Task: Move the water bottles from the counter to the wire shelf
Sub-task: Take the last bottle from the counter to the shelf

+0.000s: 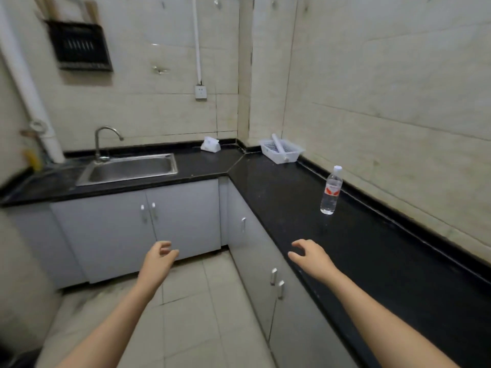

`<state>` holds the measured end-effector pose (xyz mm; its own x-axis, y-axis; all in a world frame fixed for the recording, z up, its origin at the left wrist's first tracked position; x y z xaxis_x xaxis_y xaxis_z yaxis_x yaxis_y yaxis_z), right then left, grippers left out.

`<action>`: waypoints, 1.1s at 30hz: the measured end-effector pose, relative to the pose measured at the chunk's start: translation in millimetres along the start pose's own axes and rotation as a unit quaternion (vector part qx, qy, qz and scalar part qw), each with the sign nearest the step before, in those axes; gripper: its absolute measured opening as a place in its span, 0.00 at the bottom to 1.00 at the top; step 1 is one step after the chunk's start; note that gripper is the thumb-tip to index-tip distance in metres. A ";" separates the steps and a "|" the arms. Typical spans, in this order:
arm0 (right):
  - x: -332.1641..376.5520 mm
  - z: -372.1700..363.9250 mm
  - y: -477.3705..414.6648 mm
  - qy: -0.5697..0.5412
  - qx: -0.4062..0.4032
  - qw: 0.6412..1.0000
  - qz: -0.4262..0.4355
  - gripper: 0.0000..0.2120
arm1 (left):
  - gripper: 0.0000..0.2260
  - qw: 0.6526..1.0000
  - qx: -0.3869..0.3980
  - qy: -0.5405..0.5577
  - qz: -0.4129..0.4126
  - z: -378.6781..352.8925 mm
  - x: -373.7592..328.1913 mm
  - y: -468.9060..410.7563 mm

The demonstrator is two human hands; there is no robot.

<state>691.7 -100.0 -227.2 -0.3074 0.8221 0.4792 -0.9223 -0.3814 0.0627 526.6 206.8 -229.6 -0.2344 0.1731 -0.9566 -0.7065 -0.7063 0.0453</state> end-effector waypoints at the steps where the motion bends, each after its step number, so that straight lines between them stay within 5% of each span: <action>1: 8.2 -4.2 -8.1 0.012 0.003 1.000 0.005 0.20 | 0.15 1.000 0.002 0.001 -0.002 2.4 3.2 -8.3; 16: 9.1 -21.6 -231.1 -0.043 -0.049 0.998 0.023 0.17 | 0.07 0.998 0.051 0.001 -0.020 -78.2 -12.6 -201.6; 24: -57.6 -8.1 -353.5 -0.102 -0.069 0.990 -0.068 0.15 | 0.08 0.994 0.100 -0.013 -0.035 -183.1 -66.5 -327.2; 33: -145.2 -6.5 -377.7 -0.097 -0.116 0.971 -0.187 0.14 | 0.05 0.977 0.213 -0.019 -0.006 -324.7 -43.2 -387.2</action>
<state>1083.1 -72.5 -326.1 0.0880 0.7806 0.6188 -0.9958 0.0521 0.0759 1027.0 249.8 -299.2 -0.2437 0.2106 -0.9467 -0.9213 -0.3554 0.1581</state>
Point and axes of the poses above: each hand's wrist, its own y-axis away from the middle knuckle, its own z-axis out of the back of the hand, x = y × z, the point moved 7 cm from there along -y, towards the middle knuckle, and after that the axes turned 5 degrees about y, right-handed, at the moved point
